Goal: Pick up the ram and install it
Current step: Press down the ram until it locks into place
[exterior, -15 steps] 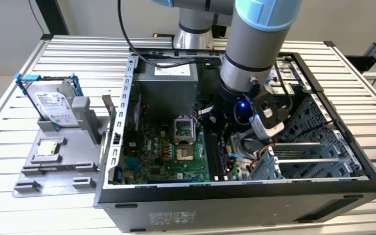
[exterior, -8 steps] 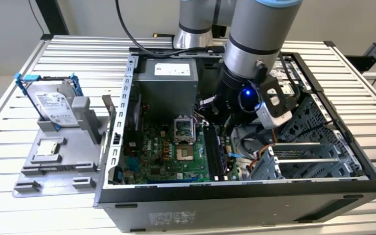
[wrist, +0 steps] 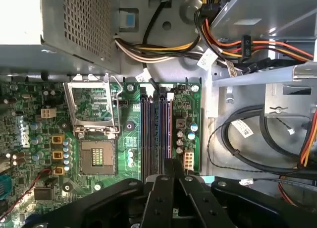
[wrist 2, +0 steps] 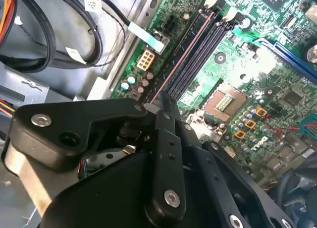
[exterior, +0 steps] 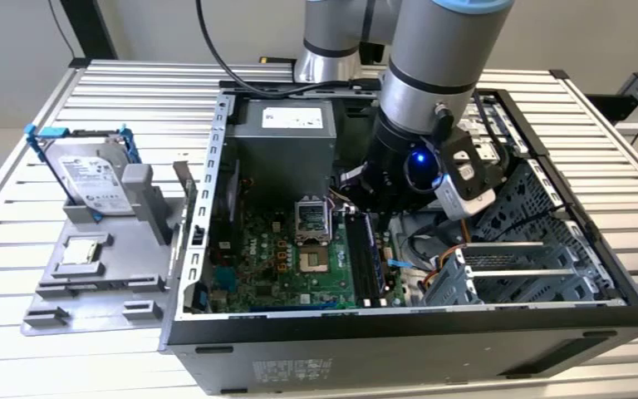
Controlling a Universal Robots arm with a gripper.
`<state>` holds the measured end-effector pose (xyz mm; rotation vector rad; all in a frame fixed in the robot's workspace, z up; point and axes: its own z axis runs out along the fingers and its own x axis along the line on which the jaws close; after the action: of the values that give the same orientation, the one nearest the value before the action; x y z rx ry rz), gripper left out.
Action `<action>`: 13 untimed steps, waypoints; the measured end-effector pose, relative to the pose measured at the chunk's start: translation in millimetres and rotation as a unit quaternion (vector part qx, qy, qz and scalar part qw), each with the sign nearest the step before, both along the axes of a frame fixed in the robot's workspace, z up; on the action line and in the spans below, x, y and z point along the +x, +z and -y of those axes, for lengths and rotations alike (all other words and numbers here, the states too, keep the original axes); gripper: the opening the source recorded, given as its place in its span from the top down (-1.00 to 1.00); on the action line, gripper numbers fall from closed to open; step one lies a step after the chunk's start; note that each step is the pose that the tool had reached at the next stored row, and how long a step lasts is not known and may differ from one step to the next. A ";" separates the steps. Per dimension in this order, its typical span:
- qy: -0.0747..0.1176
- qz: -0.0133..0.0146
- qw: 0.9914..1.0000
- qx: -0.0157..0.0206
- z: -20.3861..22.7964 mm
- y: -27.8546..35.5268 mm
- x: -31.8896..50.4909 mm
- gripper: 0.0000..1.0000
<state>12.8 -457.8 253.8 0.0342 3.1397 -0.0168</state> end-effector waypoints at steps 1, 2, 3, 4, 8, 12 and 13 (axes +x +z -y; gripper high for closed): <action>0.000 0.000 1.000 0.000 0.0 0.0 0.0 1.00; 0.000 0.000 1.000 0.000 0.0 0.0 0.0 1.00; 0.000 0.000 1.000 0.000 0.0 0.0 0.0 1.00; 0.000 0.000 1.000 0.000 0.0 0.1 0.0 1.00; 0.000 0.000 1.000 0.000 0.1 0.0 0.0 1.00; 0.000 0.000 1.000 0.000 0.1 0.0 0.0 1.00; 0.000 0.000 1.000 0.000 0.1 0.0 0.0 1.00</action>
<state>12.8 -457.9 253.8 0.0329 3.1397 -0.0169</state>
